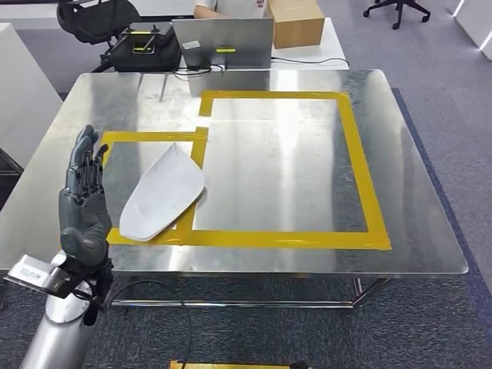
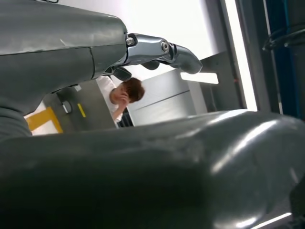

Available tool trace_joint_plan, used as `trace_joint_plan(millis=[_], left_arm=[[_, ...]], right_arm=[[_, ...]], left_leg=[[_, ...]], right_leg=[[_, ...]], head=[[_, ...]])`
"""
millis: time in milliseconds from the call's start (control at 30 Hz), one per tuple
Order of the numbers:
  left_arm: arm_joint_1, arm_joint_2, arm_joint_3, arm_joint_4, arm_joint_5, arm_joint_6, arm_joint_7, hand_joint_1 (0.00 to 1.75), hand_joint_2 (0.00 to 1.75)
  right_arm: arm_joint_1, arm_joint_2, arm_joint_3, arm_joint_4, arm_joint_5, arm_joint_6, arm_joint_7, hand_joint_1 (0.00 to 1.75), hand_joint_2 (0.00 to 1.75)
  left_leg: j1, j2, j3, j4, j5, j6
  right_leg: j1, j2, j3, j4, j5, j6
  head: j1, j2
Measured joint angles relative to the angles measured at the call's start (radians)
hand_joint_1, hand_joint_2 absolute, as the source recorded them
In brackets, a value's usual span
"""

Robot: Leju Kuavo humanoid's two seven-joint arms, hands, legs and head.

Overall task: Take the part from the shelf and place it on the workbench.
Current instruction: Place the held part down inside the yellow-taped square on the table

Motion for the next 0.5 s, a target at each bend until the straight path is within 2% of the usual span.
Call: trace_joint_plan(millis=[33, 67, 100, 133, 167, 200, 233, 267, 300, 333, 367, 400, 433, 467, 500], left_arm=[[0.017, -0.001, 0.000, -0.016, 0.006, -0.003, -0.003, 0.00, 0.00], [0.033, -0.003, 0.000, -0.029, 0.011, -0.006, -0.004, 0.00, 0.00], [0.048, -0.006, 0.000, -0.040, 0.015, -0.008, -0.005, 0.00, 0.00], [0.062, -0.008, 0.000, -0.047, 0.020, -0.010, -0.005, 0.00, 0.00], [0.075, -0.009, 0.000, -0.052, 0.024, -0.012, -0.005, 0.00, 0.00], [0.086, -0.010, 0.000, -0.056, 0.028, -0.014, -0.005, 0.00, 0.00], [0.098, -0.010, 0.000, -0.058, 0.030, -0.015, -0.005, 0.00, 0.00], [0.108, -0.010, 0.001, -0.059, 0.030, -0.015, -0.005, 0.00, 0.00], [0.118, -0.010, 0.003, -0.059, 0.030, -0.014, -0.004, 0.00, 0.00], [0.128, -0.010, 0.008, -0.059, 0.030, -0.012, -0.002, 0.00, 0.00], [0.137, -0.009, 0.014, -0.059, 0.030, -0.011, 0.000, 0.00, 0.00], [0.146, -0.008, 0.021, -0.059, 0.030, -0.010, 0.001, 0.00, 0.00], [0.154, -0.007, 0.028, -0.059, 0.031, -0.010, 0.002, 0.00, 0.00], [0.161, -0.006, 0.036, -0.058, 0.031, -0.010, 0.002, 0.00, 0.00], [0.167, -0.005, 0.043, -0.058, 0.030, -0.011, 0.004, 0.00, 0.00]], right_arm=[[0.001, 0.001, -0.003, 0.000, -0.002, -0.001, 0.000, 0.00, 0.00], [0.001, 0.001, -0.006, 0.000, -0.004, -0.002, 0.000, 0.00, 0.00], [0.001, 0.001, -0.010, 0.000, -0.007, -0.004, 0.000, 0.00, 0.00], [0.001, 0.000, -0.013, 0.000, -0.008, -0.004, -0.001, 0.00, 0.00], [0.001, 0.000, -0.016, 0.000, -0.009, -0.005, -0.002, 0.00, 0.00], [0.001, 0.000, -0.018, 0.000, -0.010, -0.005, -0.003, 0.00, 0.00], [0.001, 0.000, -0.020, 0.000, -0.011, -0.006, -0.005, 0.00, 0.00], [0.001, 0.000, -0.021, 0.000, -0.012, -0.006, -0.006, 0.00, 0.00], [0.001, 0.000, -0.023, 0.000, -0.014, -0.006, -0.007, 0.00, 0.00], [0.001, 0.000, -0.023, 0.000, -0.015, -0.007, -0.007, 0.00, 0.00], [0.000, 0.000, -0.024, 0.000, -0.016, -0.007, -0.008, 0.00, 0.00], [-0.001, 0.000, -0.024, -0.001, -0.017, -0.008, -0.009, 0.00, 0.00], [-0.002, 0.000, -0.024, -0.001, -0.017, -0.008, -0.010, 0.00, 0.00], [-0.002, 0.000, -0.025, -0.001, -0.018, -0.008, -0.010, 0.00, 0.00], [-0.002, 0.000, -0.026, -0.001, -0.018, -0.008, -0.011, 0.00, 0.00]], left_leg=[[0.002, 0.002, -0.001, -0.012, 0.011, -0.003], [0.005, 0.003, -0.004, -0.026, 0.024, -0.004], [0.010, 0.005, -0.009, -0.037, 0.039, -0.005], [0.013, 0.007, -0.017, -0.043, 0.052, -0.004], [0.013, 0.006, -0.029, -0.045, 0.063, -0.002], [0.013, 0.007, -0.042, -0.044, 0.072, -0.002], [0.013, 0.008, -0.055, -0.043, 0.082, -0.003], [0.013, 0.009, -0.068, -0.041, 0.091, -0.004], [0.013, 0.009, -0.082, -0.039, 0.100, -0.005], [0.013, 0.009, -0.093, -0.037, 0.108, -0.007], [0.012, 0.009, -0.103, -0.034, 0.116, -0.010], [0.011, 0.009, -0.111, -0.030, 0.124, -0.014], [0.010, 0.009, -0.115, -0.028, 0.132, -0.018], [0.010, 0.009, -0.119, -0.028, 0.141, -0.023], [0.010, 0.009, -0.120, -0.029, 0.151, -0.027]], right_leg=[[0.000, 0.000, -0.002, -0.003, 0.002, 0.004], [0.000, 0.000, -0.008, 0.000, -0.010, 0.009], [0.001, 0.000, -0.016, 0.017, -0.038, 0.014], [0.001, 0.000, -0.028, 0.054, -0.081, 0.019], [0.000, 0.000, -0.040, 0.106, -0.128, 0.023], [-0.001, -0.001, -0.048, 0.162, -0.161, 0.027], [-0.002, -0.001, -0.050, 0.206, -0.174, 0.030], [-0.002, -0.001, -0.040, 0.225, -0.164, 0.032], [-0.002, -0.001, -0.015, 0.211, -0.136, 0.033], [-0.002, -0.001, 0.026, 0.164, -0.105, 0.031], [-0.001, -0.001, 0.078, 0.093, -0.090, 0.028], [-0.001, -0.001, 0.133, 0.015, -0.088, 0.023], [0.001, 0.000, 0.171, -0.045, -0.095, 0.018], [0.003, 0.000, 0.190, -0.082, -0.105, 0.012], [0.004, 0.000, 0.194, -0.096, -0.105, 0.005]], head=[[-0.001, 0.000], [0.000, 0.000], [0.002, 0.000], [0.004, 0.000], [0.005, 0.000], [0.006, 0.000], [0.006, 0.000], [0.006, 0.000], [0.006, 0.000], [0.006, 0.000], [0.007, 0.000], [0.006, 0.000], [0.005, 0.000], [0.005, 0.000], [0.004, 0.000]])
